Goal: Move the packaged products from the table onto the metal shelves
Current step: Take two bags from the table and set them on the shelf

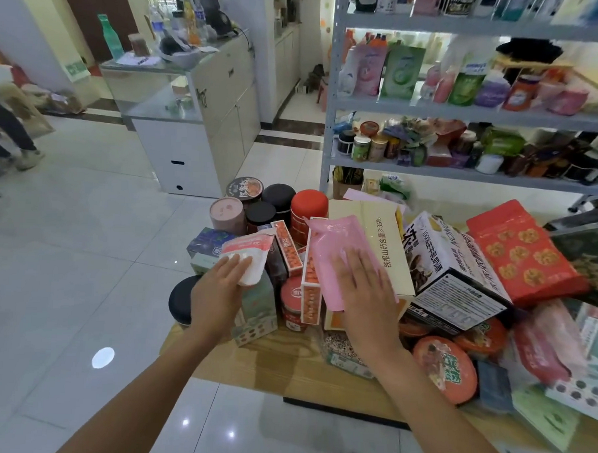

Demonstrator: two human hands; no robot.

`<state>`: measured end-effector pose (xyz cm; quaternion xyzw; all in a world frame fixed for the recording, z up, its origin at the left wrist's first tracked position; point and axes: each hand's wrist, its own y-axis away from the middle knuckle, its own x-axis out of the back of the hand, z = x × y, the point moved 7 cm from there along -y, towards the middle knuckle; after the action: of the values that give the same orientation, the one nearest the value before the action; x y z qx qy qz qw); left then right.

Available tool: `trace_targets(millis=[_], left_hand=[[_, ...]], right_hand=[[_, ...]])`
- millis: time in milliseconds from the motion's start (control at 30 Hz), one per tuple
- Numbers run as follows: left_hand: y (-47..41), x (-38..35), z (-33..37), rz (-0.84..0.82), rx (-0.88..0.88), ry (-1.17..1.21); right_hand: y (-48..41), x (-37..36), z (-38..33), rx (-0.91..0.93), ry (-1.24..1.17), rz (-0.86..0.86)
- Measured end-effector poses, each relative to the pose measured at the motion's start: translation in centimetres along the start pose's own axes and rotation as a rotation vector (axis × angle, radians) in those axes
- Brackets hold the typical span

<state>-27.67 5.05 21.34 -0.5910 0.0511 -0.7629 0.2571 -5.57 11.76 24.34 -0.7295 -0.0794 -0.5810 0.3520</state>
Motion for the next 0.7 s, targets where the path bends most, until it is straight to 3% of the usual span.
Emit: trace_targets(millis=[133,367,467,567,700], left_hand=[[-2.0,3.4,-0.7,0.208,0.326,0.276],[-1.4,6.1,-1.3,0.584,0.825,1.093],[1.0,7.1,2.1,0.727,0.911,1.35],[4.2,7.5,4.7,0.818,0.921,1.448],[9.4,8.4,7.2,0.923,0.927,1.488]], right_hand=[[-0.8,1.7,1.3,-0.079,-0.213,0.073],[-2.8,5.5,6.0,-0.333,-0.828,0.133],[-3.9,5.8,8.5,-0.423,-1.01,0.078],[-4.8,5.6,10.0,-0.512,-1.18,-0.021],[-4.8,5.8,8.5,-0.484,-1.406,-0.184]])
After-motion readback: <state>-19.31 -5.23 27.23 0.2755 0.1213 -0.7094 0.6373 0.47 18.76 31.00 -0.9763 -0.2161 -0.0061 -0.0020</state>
